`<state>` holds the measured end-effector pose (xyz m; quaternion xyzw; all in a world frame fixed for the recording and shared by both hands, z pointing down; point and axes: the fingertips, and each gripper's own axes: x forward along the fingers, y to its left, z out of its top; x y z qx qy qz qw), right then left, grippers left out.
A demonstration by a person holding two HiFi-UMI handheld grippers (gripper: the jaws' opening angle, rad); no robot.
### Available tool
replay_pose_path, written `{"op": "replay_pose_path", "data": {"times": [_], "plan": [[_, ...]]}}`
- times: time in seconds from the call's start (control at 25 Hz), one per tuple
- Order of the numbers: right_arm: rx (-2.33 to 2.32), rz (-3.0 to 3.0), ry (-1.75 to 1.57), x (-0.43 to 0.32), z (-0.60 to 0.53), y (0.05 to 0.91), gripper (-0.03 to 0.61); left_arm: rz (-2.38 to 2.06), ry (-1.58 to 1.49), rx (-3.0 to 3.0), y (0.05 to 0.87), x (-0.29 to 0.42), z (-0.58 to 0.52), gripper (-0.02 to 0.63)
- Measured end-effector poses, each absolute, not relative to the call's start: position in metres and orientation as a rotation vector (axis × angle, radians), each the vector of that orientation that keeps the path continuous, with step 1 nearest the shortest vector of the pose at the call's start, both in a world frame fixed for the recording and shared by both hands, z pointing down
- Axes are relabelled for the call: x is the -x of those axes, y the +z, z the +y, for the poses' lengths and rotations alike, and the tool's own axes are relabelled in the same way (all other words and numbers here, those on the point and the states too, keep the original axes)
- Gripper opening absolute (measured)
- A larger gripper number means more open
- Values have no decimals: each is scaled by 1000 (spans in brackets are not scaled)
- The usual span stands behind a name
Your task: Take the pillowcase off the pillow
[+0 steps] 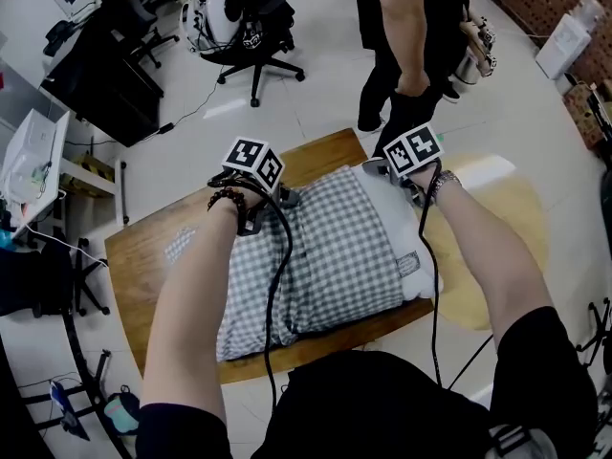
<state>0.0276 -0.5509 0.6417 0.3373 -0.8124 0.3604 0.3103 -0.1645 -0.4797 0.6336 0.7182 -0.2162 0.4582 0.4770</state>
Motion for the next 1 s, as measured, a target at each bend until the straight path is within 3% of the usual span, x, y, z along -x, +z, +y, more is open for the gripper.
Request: {"op": "replay_pose_path", "data": {"times": [0.24, 0.28, 0.4, 0.44, 1.0], "plan": [[-728, -2035, 1139, -13, -535, 679, 342, -442, 1221, -1776, 640, 158, -480, 35], [-697, -2024, 1159, -9, -530, 681, 295, -447, 1232, -1766, 638, 161, -479, 26], [-652, -2029, 1152, -1, -524, 674, 75, -498, 1222, -1748, 630, 171, -482, 18], [-652, -2037, 1133, 0, -524, 670, 35, -519, 1211, -1748, 627, 175, -484, 18], [-906, -2139, 844, -36, -507, 612, 14, -796, 1096, -1767, 607, 238, -464, 11]]}}
